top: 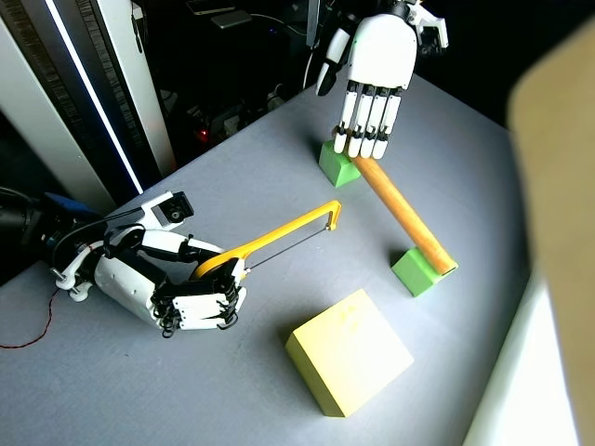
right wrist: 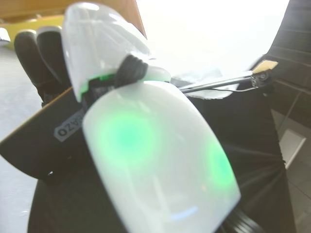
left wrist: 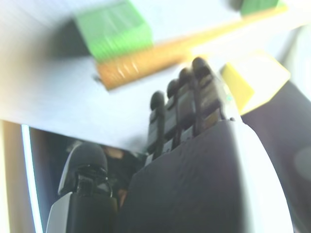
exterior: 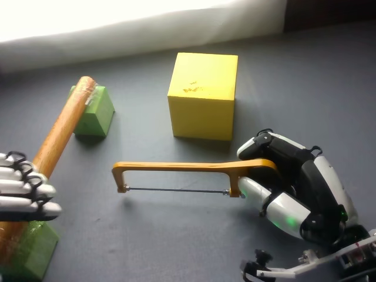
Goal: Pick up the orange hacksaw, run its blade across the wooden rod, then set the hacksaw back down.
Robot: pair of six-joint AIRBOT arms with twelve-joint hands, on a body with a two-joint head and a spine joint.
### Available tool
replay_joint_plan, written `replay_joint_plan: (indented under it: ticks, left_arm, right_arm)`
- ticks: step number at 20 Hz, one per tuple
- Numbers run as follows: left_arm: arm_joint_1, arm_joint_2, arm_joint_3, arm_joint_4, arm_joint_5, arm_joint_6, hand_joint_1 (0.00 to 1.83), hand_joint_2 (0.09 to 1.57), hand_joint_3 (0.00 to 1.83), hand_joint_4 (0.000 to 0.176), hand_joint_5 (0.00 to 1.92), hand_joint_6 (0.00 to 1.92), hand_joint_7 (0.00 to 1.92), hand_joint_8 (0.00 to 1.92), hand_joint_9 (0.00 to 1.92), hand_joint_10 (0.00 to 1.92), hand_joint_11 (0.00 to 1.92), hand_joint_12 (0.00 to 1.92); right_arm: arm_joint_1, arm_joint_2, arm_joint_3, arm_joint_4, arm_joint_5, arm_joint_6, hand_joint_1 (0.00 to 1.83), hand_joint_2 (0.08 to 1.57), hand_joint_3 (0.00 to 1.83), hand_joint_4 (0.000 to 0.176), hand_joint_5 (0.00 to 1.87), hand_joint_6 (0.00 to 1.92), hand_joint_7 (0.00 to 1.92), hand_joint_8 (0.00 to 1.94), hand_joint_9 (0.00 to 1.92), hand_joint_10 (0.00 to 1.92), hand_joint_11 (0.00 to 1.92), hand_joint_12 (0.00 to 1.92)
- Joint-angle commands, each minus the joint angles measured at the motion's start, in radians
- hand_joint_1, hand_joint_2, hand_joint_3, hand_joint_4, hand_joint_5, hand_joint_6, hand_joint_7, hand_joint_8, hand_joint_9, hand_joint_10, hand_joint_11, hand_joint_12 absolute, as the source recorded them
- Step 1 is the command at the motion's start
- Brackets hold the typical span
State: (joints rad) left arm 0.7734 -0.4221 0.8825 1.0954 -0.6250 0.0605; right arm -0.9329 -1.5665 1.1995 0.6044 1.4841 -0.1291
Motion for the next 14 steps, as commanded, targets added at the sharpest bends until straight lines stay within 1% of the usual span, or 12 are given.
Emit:
replay_joint_plan:
  ticks: [1, 3, 4, 5, 6, 7, 8, 10, 11, 12, 13, 14]
  left_arm:
    - [-0.012, -0.002, 0.000, -0.050, -0.069, 0.011, 0.15, 1.31, 0.00, 0.000, 0.19, 0.01, 0.15, 0.01, 0.11, 0.01, 0.00, 0.26]
    - [-0.015, -0.009, 0.002, -0.078, -0.102, 0.032, 0.15, 1.31, 0.00, 0.000, 0.19, 0.01, 0.15, 0.01, 0.11, 0.01, 0.00, 0.26]
    - [-0.016, -0.016, 0.004, -0.122, -0.126, 0.070, 0.14, 1.31, 0.00, 0.000, 0.16, 0.00, 0.11, 0.00, 0.08, 0.00, 0.00, 0.23]
    - [-0.017, -0.021, 0.006, -0.137, -0.141, 0.083, 0.13, 1.32, 0.00, 0.000, 0.17, 0.00, 0.13, 0.01, 0.08, 0.00, 0.00, 0.18]
    - [-0.024, -0.030, 0.012, -0.152, -0.170, 0.092, 0.13, 1.32, 0.00, 0.000, 0.18, 0.00, 0.13, 0.00, 0.08, 0.00, 0.00, 0.21]
    - [-0.029, -0.042, 0.022, -0.164, -0.202, 0.093, 0.13, 1.32, 0.00, 0.000, 0.18, 0.00, 0.14, 0.00, 0.09, 0.00, 0.00, 0.21]
    - [-0.036, -0.057, 0.037, -0.178, -0.246, 0.100, 0.13, 1.32, 0.00, 0.000, 0.19, 0.00, 0.15, 0.01, 0.09, 0.00, 0.00, 0.19]
    - [-0.047, -0.082, 0.068, -0.189, -0.296, 0.104, 0.14, 1.32, 0.00, 0.000, 0.17, 0.00, 0.13, 0.00, 0.08, 0.00, 0.00, 0.18]
    - [-0.054, -0.093, 0.083, -0.189, -0.310, 0.104, 0.16, 1.31, 0.00, 0.000, 0.18, 0.00, 0.13, 0.00, 0.08, 0.00, 0.00, 0.19]
    - [-0.057, -0.099, 0.090, -0.189, -0.323, 0.104, 0.19, 1.31, 0.00, 0.000, 0.18, 0.00, 0.14, 0.00, 0.08, 0.00, 0.00, 0.16]
    - [-0.062, -0.109, 0.102, -0.189, -0.352, 0.104, 0.14, 1.32, 0.00, 0.000, 0.16, 0.00, 0.13, 0.00, 0.08, 0.00, 0.00, 0.16]
    - [-0.064, -0.113, 0.107, -0.189, -0.365, 0.104, 0.11, 1.33, 0.00, 0.000, 0.15, 0.00, 0.13, 0.00, 0.07, 0.00, 0.00, 0.15]
  right_arm:
    - [-0.002, -0.006, 0.007, -0.062, 0.124, 0.031, 1.35, 1.21, 0.00, 0.000, 0.63, 1.25, 0.86, 1.25, 0.82, 1.43, 0.62, 1.15]
    - [-0.010, -0.015, 0.016, -0.062, 0.133, 0.035, 1.35, 1.21, 0.00, 0.000, 0.63, 1.25, 0.86, 1.25, 0.82, 1.43, 0.62, 1.15]
    - [-0.019, -0.019, 0.016, -0.067, 0.133, 0.034, 1.20, 1.21, 0.00, 0.000, 0.73, 1.31, 0.84, 1.23, 0.75, 0.99, 0.60, 1.15]
    - [-0.024, -0.020, 0.016, -0.074, 0.133, 0.034, 1.09, 1.22, 0.00, 0.000, 0.77, 1.28, 0.87, 0.31, 0.77, 0.58, 0.54, 1.14]
    - [-0.034, -0.022, 0.016, -0.087, 0.144, 0.033, 1.00, 1.14, 0.00, 0.000, 0.72, 0.26, 0.86, 0.07, 0.77, 0.40, 0.48, 1.14]
    - [-0.040, -0.023, 0.015, -0.096, 0.153, 0.033, 0.92, 1.13, 0.00, 0.000, 0.66, 0.09, 0.75, 0.01, 0.70, 0.28, 0.40, 1.16]
    - [-0.045, -0.025, 0.015, -0.098, 0.159, 0.033, 0.89, 1.10, 0.00, 0.000, 0.63, 0.02, 0.69, 0.00, 0.68, 0.17, 0.34, 1.18]
    - [-0.047, -0.025, 0.015, -0.100, 0.159, 0.036, 0.78, 1.06, 0.00, 0.000, 0.42, 0.00, 0.46, 0.00, 0.53, 0.03, 0.12, 1.17]
    - [-0.047, -0.024, 0.015, -0.106, 0.159, 0.036, 0.73, 1.04, 0.00, 0.000, 0.35, 0.00, 0.38, 0.00, 0.43, 0.01, 0.04, 1.14]
    - [-0.047, -0.023, 0.015, -0.112, 0.159, 0.038, 0.71, 1.04, 0.00, 0.000, 0.30, 0.00, 0.32, 0.00, 0.37, 0.00, 0.01, 1.09]
    - [-0.046, -0.020, 0.013, -0.118, 0.160, 0.039, 0.68, 1.03, 0.00, 0.000, 0.23, 0.00, 0.27, 0.00, 0.29, 0.00, 0.00, 0.96]
    - [-0.044, -0.019, 0.013, -0.120, 0.161, 0.039, 0.68, 1.01, 0.00, 0.000, 0.21, 0.00, 0.25, 0.00, 0.28, 0.00, 0.00, 0.88]
